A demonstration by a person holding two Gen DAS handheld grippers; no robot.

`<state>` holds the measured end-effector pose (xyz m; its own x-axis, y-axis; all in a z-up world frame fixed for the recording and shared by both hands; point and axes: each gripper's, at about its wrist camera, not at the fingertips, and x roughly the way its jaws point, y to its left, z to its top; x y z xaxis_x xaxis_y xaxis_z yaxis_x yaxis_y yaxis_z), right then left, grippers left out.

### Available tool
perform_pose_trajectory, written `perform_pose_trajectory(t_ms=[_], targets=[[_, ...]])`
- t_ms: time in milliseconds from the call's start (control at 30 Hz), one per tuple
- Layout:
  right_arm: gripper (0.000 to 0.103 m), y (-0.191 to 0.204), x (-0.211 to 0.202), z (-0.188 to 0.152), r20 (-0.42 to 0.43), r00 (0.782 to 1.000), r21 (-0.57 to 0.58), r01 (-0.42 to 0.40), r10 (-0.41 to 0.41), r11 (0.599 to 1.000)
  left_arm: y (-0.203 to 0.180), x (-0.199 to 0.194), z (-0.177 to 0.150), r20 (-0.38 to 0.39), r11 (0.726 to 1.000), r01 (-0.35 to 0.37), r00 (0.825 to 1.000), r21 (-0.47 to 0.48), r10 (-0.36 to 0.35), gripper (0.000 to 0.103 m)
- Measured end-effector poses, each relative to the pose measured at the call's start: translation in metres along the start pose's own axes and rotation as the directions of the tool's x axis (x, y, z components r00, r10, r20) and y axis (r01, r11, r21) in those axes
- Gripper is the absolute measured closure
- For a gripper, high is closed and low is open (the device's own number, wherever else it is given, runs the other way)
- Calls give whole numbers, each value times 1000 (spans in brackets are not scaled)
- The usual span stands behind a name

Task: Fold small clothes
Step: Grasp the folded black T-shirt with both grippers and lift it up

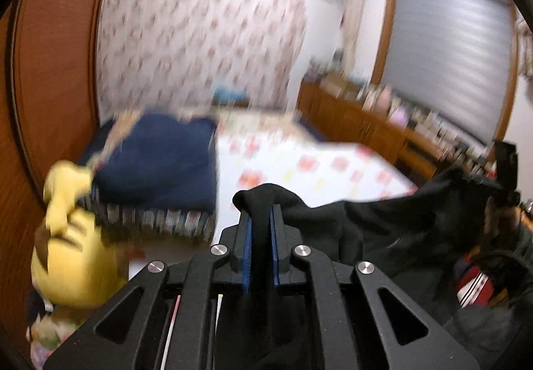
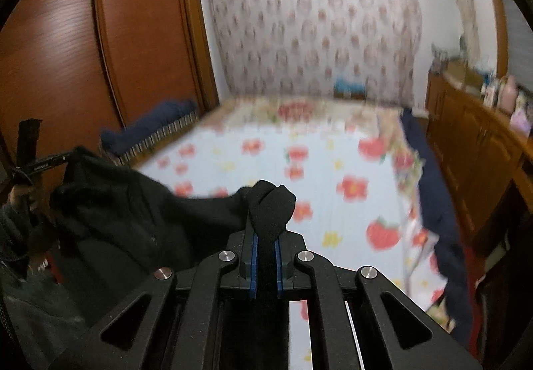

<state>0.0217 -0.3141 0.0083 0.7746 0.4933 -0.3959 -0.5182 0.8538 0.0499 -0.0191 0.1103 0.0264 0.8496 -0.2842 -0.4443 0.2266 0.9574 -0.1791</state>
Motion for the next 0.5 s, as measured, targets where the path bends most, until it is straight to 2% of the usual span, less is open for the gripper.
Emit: perform_pose_trajectory(t_ms=[133, 233, 367, 500], targets=[[96, 18, -51, 35, 100, 995, -64, 29, -22, 998, -21, -39, 44, 141, 998, 36, 989, 45, -42, 93], [96, 31, -92, 67, 182, 983, -122, 62, -39, 991, -25, -62, 75, 226, 997, 23, 973, 67, -38, 93], [96, 47, -139, 104, 288, 954, -179, 143, -88, 973, -24, -97, 106, 323, 997, 14, 946, 73, -36, 93], [96, 64, -179, 130, 354, 927, -233, 212, -121, 949, -27, -128, 124, 396, 994, -21, 918, 104, -22, 93]])
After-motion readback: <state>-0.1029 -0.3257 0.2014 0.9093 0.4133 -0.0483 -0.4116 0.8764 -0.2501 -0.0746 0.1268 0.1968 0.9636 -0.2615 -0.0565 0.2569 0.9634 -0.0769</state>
